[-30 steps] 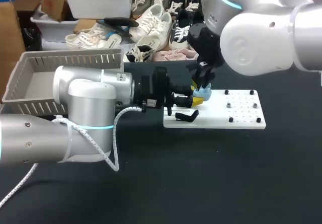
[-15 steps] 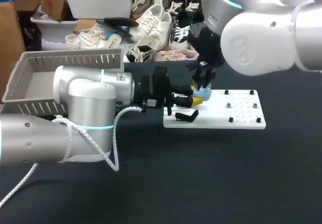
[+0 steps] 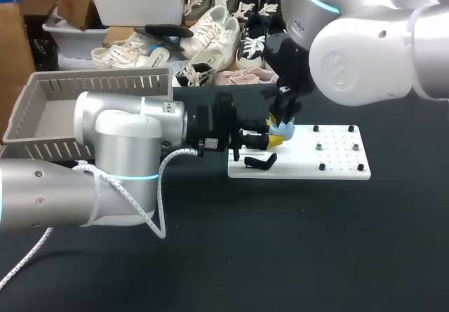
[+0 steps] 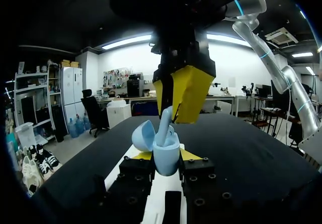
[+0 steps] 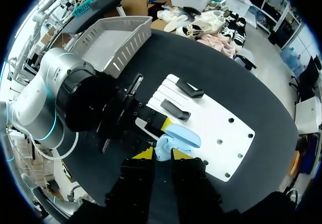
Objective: Pick up each earbud case from the left stands, insert the matching earbuds, close the lid, and place the case in the box.
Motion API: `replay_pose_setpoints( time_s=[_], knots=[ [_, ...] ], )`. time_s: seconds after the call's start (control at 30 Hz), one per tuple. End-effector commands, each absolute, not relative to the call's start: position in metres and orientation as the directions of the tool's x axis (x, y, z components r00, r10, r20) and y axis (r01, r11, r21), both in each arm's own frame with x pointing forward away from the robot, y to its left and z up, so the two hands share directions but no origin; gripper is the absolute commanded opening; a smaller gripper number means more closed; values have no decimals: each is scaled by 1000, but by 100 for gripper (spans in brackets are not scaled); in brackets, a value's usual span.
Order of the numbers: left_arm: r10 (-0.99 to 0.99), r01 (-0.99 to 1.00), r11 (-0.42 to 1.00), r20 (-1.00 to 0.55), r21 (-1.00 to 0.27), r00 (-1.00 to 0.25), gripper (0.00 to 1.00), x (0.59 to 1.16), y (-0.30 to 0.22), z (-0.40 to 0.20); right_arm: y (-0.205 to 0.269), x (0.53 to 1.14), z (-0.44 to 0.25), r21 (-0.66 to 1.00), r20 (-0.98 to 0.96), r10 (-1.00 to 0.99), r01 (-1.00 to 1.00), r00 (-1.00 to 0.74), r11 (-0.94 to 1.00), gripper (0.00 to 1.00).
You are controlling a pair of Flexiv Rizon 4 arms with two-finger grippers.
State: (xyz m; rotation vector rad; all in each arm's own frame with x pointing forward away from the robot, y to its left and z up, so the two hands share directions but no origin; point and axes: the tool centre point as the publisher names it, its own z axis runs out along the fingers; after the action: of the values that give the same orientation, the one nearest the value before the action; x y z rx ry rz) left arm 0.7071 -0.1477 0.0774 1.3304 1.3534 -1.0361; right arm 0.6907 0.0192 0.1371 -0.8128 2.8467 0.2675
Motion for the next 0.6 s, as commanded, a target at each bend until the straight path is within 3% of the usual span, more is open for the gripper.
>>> replay_pose_setpoints(
  time_s=[0.03, 0.6],
  knots=[
    [200, 997, 58, -979, 46, 34, 0, 706, -148, 77, 17, 687, 138, 121, -219, -500, -531, -838, 838, 0],
    [200, 997, 58, -979, 46, 34, 0, 706, -148, 77, 17, 691, 135, 115, -209, -502, -531, -839, 839, 0]
  ],
)
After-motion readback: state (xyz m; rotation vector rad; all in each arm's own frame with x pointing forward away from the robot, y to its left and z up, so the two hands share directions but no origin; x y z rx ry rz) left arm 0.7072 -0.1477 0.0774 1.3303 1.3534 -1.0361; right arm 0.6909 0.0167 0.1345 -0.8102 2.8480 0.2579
